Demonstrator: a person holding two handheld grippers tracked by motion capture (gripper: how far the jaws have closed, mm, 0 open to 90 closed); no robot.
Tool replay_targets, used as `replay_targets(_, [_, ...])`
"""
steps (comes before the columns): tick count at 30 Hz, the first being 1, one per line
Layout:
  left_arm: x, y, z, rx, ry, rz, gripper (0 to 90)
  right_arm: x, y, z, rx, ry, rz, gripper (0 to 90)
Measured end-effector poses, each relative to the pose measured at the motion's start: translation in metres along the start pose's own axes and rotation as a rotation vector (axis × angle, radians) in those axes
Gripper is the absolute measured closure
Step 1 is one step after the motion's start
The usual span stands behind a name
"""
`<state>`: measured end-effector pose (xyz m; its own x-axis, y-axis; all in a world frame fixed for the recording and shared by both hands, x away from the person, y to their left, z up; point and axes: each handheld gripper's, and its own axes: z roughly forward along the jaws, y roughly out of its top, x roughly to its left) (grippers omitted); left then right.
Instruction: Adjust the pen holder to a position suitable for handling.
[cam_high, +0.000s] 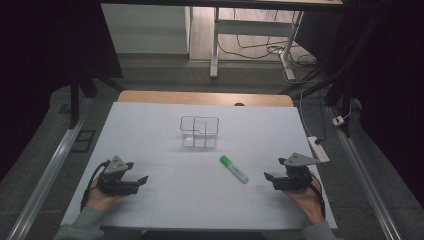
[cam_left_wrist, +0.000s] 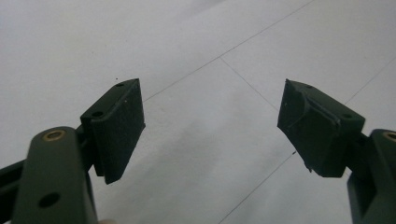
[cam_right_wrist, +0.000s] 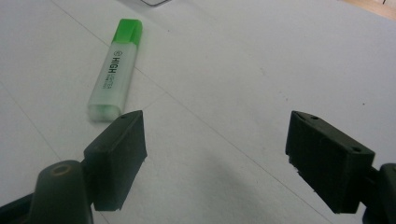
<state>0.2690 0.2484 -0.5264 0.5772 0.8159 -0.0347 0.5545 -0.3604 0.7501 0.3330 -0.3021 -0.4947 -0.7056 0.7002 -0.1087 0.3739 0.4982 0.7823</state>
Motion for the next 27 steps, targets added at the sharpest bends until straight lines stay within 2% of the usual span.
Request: replay_targets(27, [0.0001, 0.0049, 0.0006, -0.002, 0.003, 0.002, 22.7, 0.0015, -0.0009, 0.0038, 0.024, 0.023, 0.012, 22.1])
